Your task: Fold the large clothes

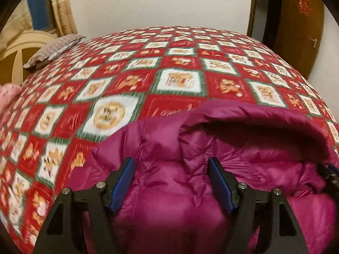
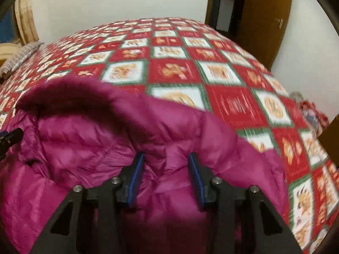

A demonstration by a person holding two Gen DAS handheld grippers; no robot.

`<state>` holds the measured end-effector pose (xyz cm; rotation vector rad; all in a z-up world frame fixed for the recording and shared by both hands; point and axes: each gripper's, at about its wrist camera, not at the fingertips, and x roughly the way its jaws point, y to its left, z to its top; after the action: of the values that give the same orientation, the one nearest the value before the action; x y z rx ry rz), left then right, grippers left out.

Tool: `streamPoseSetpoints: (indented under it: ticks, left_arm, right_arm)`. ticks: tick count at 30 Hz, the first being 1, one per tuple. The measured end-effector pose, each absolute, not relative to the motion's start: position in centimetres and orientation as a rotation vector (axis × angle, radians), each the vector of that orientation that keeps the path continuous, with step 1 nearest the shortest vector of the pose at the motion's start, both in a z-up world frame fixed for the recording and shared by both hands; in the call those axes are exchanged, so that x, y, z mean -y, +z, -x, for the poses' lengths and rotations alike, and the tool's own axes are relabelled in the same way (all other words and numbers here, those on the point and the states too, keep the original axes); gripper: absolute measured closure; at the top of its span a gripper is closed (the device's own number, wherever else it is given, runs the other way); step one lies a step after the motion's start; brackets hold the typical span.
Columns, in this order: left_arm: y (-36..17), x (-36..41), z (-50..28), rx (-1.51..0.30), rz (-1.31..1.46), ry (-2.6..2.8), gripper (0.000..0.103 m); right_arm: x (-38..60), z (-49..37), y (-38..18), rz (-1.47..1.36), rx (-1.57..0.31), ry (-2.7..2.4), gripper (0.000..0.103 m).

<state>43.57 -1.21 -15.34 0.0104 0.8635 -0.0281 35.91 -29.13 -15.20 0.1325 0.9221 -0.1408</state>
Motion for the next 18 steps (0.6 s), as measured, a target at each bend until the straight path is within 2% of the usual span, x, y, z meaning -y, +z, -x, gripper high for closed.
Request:
streamPoseSetpoints:
  ticks: [6,9,10,12,15,18]
  left_arm:
    - [-16.4,-1.0,-42.9,-0.837,0.106,-0.033,0.031]
    - [-16.4,-0.6,-42.9,-0.834,0.091,-0.037,0.030]
    - [-16.4,-0.4,-42.8,-0.832,0.081,-0.032,0.030]
    - [-16.2,-0.2,-42.7,-0.822,0.074,-0.029,0.030]
    - [-15.1,-0.6,-41.8,-0.790,0.099,-0.045,0.030]
    - [-13.2,-1.2,-40.6,-0.756,0.108,-0.048,0.030]
  right_arm:
    - [30.2,-35.0,-14.8,-0.206,-0.906,-0.100,0.059]
    - [30.0,-32.9,-12.8,-0.232,-0.853,-0.124,0.057]
    - [29.8,-32.3,-11.4,-0.234,-0.799,-0.137,0.052]
    - [29.0,-32.4,-9.1,-0.229,-0.715,-0.148,0.051]
    - [27.3,-35.4,-7.2,-0.249,-0.687,-0.124,0.027]
    - [25.7,-39.5,-8.2,-0.270,-0.752,-0.111,0.027]
